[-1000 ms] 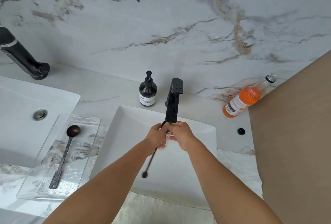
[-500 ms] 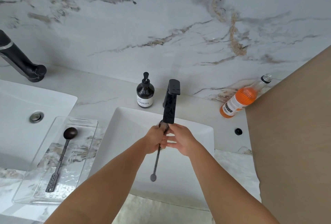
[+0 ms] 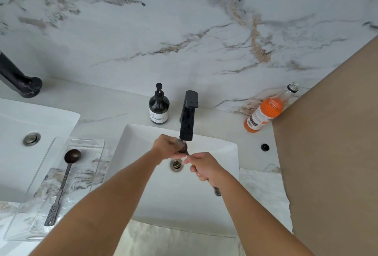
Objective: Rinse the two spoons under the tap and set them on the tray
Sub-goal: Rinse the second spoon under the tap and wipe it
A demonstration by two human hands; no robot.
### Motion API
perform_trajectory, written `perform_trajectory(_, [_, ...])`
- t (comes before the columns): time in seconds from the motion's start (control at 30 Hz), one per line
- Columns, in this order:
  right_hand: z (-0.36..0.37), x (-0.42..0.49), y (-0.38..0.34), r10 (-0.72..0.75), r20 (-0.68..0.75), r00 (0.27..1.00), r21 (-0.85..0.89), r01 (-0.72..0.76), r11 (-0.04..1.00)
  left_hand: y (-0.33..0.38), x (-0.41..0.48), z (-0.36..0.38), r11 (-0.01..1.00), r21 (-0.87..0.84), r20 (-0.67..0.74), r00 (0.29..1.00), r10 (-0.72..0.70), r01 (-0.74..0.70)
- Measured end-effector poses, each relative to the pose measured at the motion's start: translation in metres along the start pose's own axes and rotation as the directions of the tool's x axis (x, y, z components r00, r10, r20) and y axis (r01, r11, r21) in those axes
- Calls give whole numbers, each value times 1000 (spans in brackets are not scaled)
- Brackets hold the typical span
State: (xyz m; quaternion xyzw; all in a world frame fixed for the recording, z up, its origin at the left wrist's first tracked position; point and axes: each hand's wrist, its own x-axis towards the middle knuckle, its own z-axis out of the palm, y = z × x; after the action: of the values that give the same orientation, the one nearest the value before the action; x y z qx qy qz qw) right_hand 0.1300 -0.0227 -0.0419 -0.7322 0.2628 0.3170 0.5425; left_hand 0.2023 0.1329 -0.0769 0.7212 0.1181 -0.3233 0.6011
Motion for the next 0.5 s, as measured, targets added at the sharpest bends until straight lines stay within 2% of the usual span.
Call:
perform_trajectory(0.1, [-19,-2,1,-34,7,999,-198,35,980,11,-3,-9,935,353,123,992,-6,-38])
perform_trajectory(0.17, [-30,-1,-4,-69,-3,998,-329,64,942,16,-8,-2,900,431,109,994,26,-70])
perform_trajectory(0.2, [-33,0,-8,-109,-31,994,-390,88,917,17,-9,0,939,339,87,996,29,-57])
perform_trajectory(0.23, [-34,1,-11,-157,-59,986,-438,115,891,18,-11,3,988,151,80,997,5,-17])
perform_trajectory(0.27, [-33,2,-14,-196,-77,978,-470,138,872,20,-14,3,997,-69,105,994,-35,43])
perform_trajectory(0.3, [-30,3,-16,-210,-81,974,-477,147,866,23,-18,2,963,-241,147,986,-84,118])
perform_trajectory(0.33, [-26,4,-16,-190,-78,979,-448,136,883,27,-20,0,923,-337,179,975,-132,187])
perform_trajectory(0.37, [-22,4,-13,-139,-66,988,-365,105,925,31,-22,-2,892,-389,173,969,-176,232])
perform_trajectory(0.43, [-13,3,-7,-28,1,1000,-117,28,993,46,-26,-6,858,-460,25,970,-243,227])
perform_trajectory(0.5, [-4,3,1,12,69,998,52,-16,999,65,-30,-9,880,-465,-187,961,-204,96])
